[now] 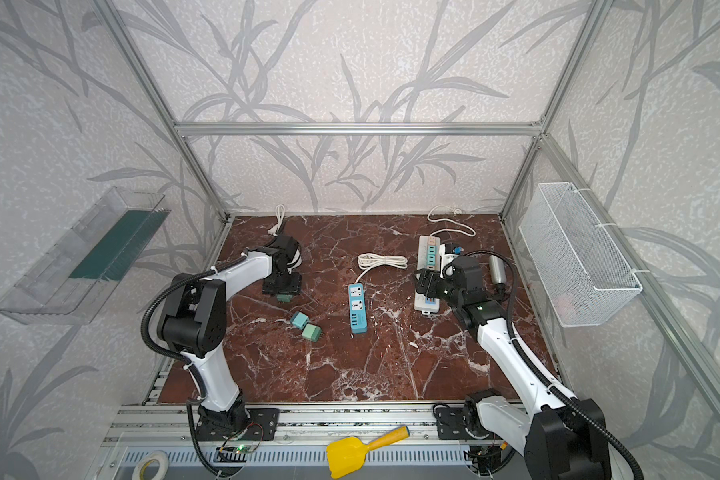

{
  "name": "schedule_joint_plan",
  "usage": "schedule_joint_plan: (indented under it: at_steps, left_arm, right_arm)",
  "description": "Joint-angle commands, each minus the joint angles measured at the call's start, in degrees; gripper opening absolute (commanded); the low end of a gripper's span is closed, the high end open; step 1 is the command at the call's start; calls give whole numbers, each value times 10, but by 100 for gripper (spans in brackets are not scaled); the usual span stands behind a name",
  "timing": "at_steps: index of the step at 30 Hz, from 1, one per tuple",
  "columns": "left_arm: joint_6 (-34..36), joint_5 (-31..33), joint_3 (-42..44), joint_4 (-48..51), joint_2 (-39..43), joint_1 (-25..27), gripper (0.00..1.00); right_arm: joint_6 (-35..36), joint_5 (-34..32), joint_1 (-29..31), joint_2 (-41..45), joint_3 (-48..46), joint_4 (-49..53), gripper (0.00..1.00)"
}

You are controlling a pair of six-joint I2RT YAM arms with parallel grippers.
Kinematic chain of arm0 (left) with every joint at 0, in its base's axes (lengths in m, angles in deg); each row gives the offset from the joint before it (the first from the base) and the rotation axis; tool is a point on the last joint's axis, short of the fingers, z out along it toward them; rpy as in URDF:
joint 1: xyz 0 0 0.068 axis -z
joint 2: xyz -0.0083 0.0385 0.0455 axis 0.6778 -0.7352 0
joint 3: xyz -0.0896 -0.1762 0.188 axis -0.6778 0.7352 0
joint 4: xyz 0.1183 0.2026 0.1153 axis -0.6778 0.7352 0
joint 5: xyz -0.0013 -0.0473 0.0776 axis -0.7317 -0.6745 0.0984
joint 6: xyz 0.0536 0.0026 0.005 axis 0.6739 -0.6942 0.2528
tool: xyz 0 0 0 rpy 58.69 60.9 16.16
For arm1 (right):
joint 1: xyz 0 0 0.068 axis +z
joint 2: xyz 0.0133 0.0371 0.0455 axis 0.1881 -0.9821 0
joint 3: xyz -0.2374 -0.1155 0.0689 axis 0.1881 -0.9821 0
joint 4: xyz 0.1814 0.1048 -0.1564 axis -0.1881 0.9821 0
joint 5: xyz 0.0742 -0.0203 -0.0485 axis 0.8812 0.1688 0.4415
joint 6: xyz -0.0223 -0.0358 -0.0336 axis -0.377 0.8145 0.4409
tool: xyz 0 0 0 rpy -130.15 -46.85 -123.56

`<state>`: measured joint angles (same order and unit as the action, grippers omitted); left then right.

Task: Insert the plug
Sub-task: 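Move the left gripper over the loose green adapter and grasp it, then lift the green adapter with the left gripper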

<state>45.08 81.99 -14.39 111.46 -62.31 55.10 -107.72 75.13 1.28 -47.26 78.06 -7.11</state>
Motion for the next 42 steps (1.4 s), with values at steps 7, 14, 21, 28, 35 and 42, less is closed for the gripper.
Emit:
schedule_joint_plan:
  at_steps: [7,14,21,28,35,42]
  left_arm:
    - [-13,-11,-8,31,-16,-11,66]
    - [-12,-33,-8,34,-22,-19,57]
    - [-22,-52,11,9,-20,-28,51]
    - [-26,-60,18,7,-20,-28,49]
    - [-32,-67,17,-1,-31,-27,52]
    - [-24,-84,0,-8,-7,-17,26]
  right_arm:
    - [9,-16,3,-7,0,4,74]
    - [12,-17,3,-11,4,8,72]
    - [15,-26,3,-4,6,14,71]
    - [16,-26,3,-5,8,17,71]
    - [17,-27,3,-2,7,18,71]
    - [12,-28,3,-12,6,16,70]
